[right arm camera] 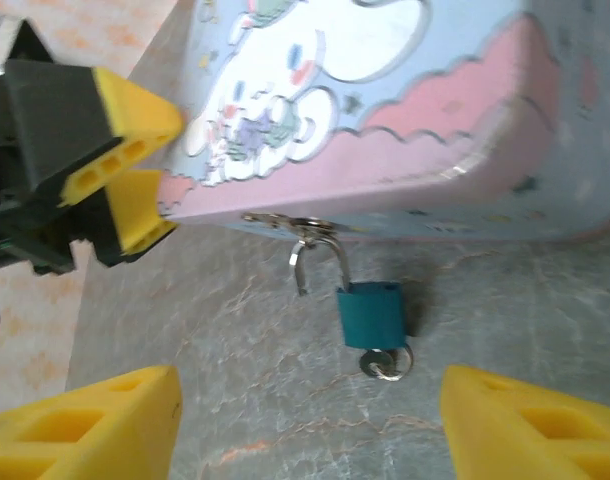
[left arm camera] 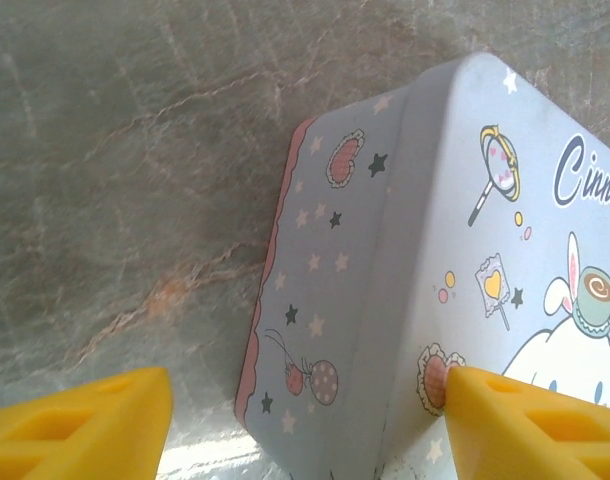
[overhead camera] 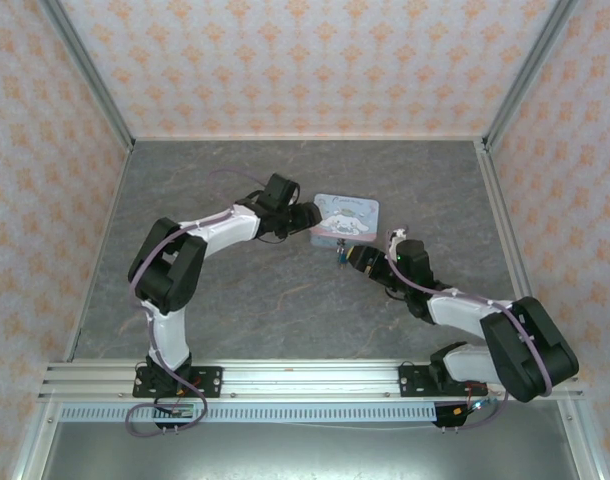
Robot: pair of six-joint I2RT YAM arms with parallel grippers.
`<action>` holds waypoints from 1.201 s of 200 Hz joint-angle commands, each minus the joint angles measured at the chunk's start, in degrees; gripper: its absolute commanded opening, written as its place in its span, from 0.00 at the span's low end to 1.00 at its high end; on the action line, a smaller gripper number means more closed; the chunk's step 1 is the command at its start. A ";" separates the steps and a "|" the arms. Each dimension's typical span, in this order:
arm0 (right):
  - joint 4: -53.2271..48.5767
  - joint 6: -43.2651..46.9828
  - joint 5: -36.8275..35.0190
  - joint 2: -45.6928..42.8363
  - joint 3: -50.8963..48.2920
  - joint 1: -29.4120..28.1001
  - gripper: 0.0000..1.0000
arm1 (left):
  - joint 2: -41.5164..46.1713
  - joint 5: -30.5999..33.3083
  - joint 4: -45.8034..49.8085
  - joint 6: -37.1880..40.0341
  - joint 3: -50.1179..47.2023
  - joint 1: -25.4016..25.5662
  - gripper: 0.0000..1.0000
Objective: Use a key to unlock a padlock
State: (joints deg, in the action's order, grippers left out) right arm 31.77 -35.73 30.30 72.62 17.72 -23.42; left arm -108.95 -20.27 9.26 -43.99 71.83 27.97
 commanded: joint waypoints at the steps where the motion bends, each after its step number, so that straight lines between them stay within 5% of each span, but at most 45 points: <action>1: 2.56 4.24 6.88 -0.38 2.29 0.26 0.72 | 1.89 3.36 4.40 -0.77 -5.40 -0.32 0.71; 103: 15.40 3.04 10.82 11.91 0.83 0.30 0.73 | 10.70 3.24 -1.56 -7.97 -18.98 0.33 0.71; 240: 34.62 -1.98 11.78 27.11 3.45 -4.00 0.68 | 11.38 3.96 -0.48 -9.16 -19.87 2.09 0.71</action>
State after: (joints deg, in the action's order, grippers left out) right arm 59.27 -36.18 41.43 97.45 19.66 -26.89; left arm -96.44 -18.31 1.83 -53.15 53.82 29.26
